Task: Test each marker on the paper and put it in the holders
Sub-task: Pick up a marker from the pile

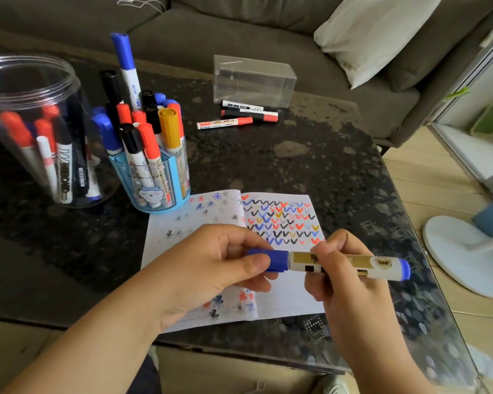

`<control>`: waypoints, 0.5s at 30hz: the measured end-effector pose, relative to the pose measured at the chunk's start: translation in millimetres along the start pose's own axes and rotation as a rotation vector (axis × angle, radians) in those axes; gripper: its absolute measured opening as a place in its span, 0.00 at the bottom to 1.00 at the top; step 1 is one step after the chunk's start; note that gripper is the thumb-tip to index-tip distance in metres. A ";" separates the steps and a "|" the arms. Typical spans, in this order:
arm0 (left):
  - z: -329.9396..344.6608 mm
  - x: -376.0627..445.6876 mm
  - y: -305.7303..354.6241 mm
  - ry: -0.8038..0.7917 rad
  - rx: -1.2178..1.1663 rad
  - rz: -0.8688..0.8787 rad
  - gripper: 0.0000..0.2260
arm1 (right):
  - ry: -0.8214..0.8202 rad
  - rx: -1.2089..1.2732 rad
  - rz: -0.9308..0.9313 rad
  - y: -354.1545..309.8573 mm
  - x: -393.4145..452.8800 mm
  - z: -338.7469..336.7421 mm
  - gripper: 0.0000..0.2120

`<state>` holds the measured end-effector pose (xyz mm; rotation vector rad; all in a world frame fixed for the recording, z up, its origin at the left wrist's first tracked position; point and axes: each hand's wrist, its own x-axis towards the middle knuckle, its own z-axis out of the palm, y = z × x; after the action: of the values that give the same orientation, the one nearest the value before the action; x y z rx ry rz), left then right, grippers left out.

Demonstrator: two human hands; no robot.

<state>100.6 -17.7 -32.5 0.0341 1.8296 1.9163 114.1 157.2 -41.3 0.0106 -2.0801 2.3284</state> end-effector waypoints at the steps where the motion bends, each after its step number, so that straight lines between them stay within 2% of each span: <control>1: -0.6 -0.1 -0.8 -0.011 0.070 0.009 0.06 | 0.003 -0.006 -0.005 1.3 0.1 -0.8 0.11; 6: -2.7 -3.1 -7.6 -0.125 0.462 0.044 0.06 | 0.007 -0.099 0.004 2.2 -2.7 -7.0 0.14; 9: -3.3 -6.0 -4.4 -0.125 0.449 0.072 0.08 | 0.060 -0.068 0.055 -5.4 -5.1 -8.3 0.16; 11: -2.2 -6.7 -2.8 -0.104 0.443 0.107 0.10 | 0.067 -0.026 0.054 -7.7 -4.1 -5.7 0.12; 15: 1.1 -10.7 -3.0 -0.081 0.375 0.176 0.12 | 0.121 0.227 0.051 -2.0 -4.7 8.7 0.10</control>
<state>111.3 -20.5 -31.9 0.4018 2.1632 1.6261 118.7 148.7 -38.4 -0.1772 -1.7732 2.5126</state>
